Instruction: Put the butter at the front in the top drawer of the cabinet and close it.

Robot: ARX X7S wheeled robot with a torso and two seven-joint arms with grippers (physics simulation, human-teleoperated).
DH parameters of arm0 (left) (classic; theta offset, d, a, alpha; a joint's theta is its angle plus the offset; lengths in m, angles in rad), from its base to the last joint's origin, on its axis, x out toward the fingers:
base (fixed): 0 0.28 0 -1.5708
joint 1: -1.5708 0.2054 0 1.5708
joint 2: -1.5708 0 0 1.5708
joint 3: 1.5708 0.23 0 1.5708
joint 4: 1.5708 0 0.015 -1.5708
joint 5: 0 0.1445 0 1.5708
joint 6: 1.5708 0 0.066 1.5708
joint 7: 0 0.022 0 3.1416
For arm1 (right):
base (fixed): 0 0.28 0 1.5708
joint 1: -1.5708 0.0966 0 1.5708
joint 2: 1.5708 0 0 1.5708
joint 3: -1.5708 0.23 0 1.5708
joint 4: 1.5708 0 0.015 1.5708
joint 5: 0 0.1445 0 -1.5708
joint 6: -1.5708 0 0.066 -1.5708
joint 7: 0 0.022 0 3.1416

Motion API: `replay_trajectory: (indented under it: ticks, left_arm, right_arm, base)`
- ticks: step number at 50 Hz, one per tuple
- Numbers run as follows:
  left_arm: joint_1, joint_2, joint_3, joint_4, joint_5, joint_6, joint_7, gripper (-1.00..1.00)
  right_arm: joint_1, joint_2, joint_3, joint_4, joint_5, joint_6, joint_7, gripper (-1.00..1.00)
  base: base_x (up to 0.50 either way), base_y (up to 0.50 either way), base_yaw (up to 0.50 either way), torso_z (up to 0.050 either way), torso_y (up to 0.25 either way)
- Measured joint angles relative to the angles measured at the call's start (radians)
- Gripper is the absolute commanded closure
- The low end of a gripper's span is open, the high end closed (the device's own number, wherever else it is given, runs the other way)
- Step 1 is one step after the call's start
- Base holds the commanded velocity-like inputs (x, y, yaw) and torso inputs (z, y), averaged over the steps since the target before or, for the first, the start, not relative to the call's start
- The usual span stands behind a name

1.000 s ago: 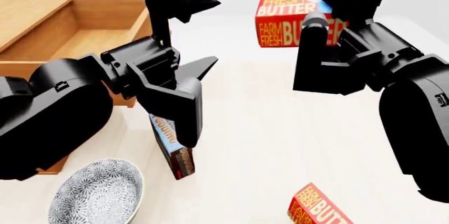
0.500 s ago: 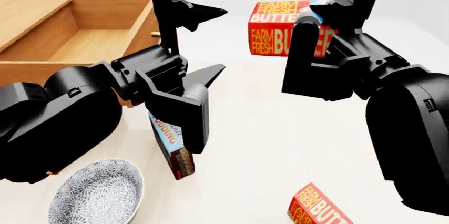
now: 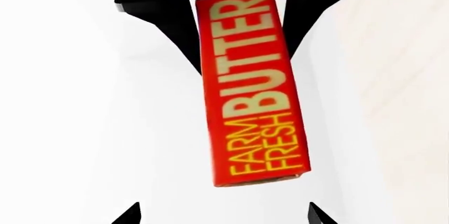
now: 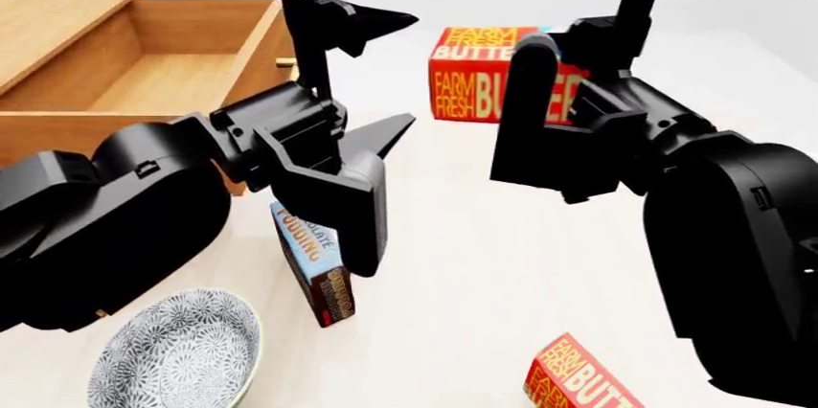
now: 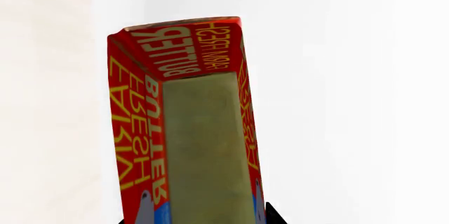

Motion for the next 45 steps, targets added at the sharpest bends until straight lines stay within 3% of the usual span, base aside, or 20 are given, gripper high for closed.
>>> replay_trajectory:
  ticks: [45]
  left_arm:
    - [0.036,0.008,0.005,-0.001,-0.018,0.014,0.004,-1.00]
  right_arm:
    - [0.019,-0.045,0.004,-0.023,0.009,0.002,-0.029,1.00]
  base:
    - [0.00,0.00,0.00,0.000,0.001]
